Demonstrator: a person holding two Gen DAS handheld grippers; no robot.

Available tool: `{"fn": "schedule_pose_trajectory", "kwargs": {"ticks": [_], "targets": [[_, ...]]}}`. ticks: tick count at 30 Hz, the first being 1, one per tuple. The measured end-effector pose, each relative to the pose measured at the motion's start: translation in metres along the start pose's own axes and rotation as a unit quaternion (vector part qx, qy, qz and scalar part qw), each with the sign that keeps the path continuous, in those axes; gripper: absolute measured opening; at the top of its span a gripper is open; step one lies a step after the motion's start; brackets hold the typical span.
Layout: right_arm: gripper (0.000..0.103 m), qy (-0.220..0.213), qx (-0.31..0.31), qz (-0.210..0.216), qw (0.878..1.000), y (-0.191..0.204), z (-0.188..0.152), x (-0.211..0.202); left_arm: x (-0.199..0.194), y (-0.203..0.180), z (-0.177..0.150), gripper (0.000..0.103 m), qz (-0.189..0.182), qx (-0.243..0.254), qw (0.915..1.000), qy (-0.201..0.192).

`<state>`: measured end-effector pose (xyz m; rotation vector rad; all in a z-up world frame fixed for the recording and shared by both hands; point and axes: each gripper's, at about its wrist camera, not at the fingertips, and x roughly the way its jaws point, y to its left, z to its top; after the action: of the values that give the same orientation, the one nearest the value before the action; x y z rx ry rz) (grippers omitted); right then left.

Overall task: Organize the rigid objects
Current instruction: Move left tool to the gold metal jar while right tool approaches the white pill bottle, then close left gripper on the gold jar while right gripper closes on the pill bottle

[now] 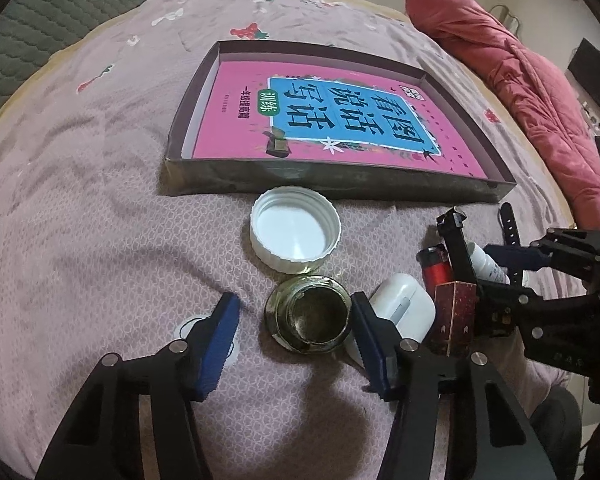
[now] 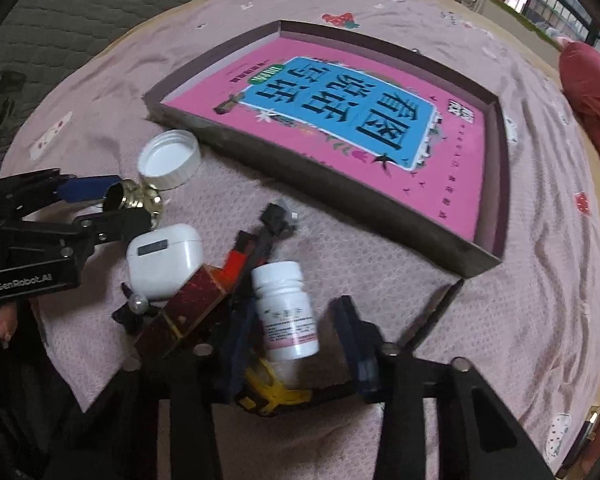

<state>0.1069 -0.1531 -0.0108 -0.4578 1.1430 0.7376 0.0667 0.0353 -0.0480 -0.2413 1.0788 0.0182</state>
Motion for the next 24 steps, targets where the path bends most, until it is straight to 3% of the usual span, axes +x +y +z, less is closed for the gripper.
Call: {"fn": "schedule_pose_trajectory", "kwargs": {"ticks": [3,5,17,24], "targets": [[0.027,-0.001,0.005,0.003,1.0,0.001,0.0,0.001,-0.001,-0.003,-0.001,0.041,-0.012,0.007,0.9999,0.0],[0.027,-0.006,0.017,0.008,1.0,-0.001,0.0,-0.001,-0.004,-0.007,-0.001,0.038,-0.01,0.016,0.9998,-0.005],[0.027,-0.066,0.065,0.005,0.996,0.0,-0.01,-0.03,-0.028,-0.009,-0.002,0.038,-0.031,0.016,0.9989,-0.032],[0.027,-0.104,0.115,0.027,0.988,-0.004,-0.015,-0.045,-0.046,-0.014,0.004,0.038,-0.033,0.018,0.9978,-0.054]]}}
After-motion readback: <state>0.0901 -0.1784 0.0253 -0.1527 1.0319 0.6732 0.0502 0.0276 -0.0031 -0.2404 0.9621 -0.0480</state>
